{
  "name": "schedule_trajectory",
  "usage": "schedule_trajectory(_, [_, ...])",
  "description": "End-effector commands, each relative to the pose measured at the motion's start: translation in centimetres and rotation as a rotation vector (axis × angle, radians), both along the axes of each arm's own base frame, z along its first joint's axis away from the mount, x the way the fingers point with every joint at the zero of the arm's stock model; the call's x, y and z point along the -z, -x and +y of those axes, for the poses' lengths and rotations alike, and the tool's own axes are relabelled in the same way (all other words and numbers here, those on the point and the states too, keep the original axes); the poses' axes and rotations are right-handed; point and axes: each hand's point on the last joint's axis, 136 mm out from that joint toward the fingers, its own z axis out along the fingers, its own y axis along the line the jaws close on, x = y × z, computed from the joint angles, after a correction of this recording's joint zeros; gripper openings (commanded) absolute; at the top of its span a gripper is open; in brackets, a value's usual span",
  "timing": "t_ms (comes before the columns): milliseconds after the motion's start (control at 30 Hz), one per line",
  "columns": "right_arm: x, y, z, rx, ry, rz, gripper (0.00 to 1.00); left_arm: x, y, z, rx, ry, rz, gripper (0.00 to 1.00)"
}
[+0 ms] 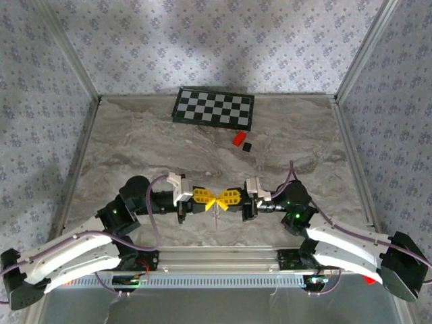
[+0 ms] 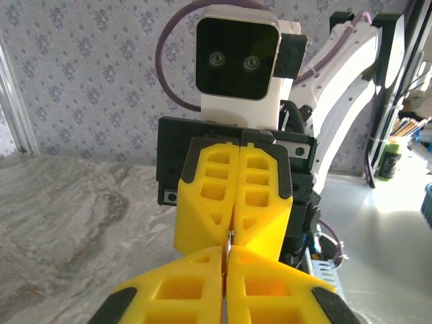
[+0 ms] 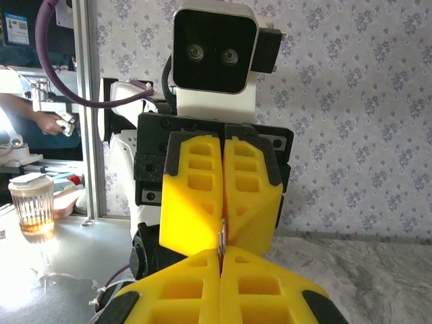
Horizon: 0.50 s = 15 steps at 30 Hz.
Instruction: Put the keys on the keyring
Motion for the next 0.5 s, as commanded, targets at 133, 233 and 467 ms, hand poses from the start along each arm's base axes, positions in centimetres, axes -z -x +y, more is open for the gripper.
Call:
schedule_trajectory(133, [-1.0,0.6,-0.4,-0.005,-0.043,-0.038,0.0,-3.2,0.8,0.7,0.011,0.071,-0.045,0.0])
schedule_trajectory(233, [-0.8,0.1,-0.2,0.024,-0.03,-0.019,0.0,-3.3,0.6,0.7,0.005,0.07,-0.047,0.0])
schedule_trajectory(467, [0.4,-1.2,-1.1,0.136,0.09,0.068,0.46,-1.9,-1.9,1.5,-0.153,-0.007,-0.022,0.0])
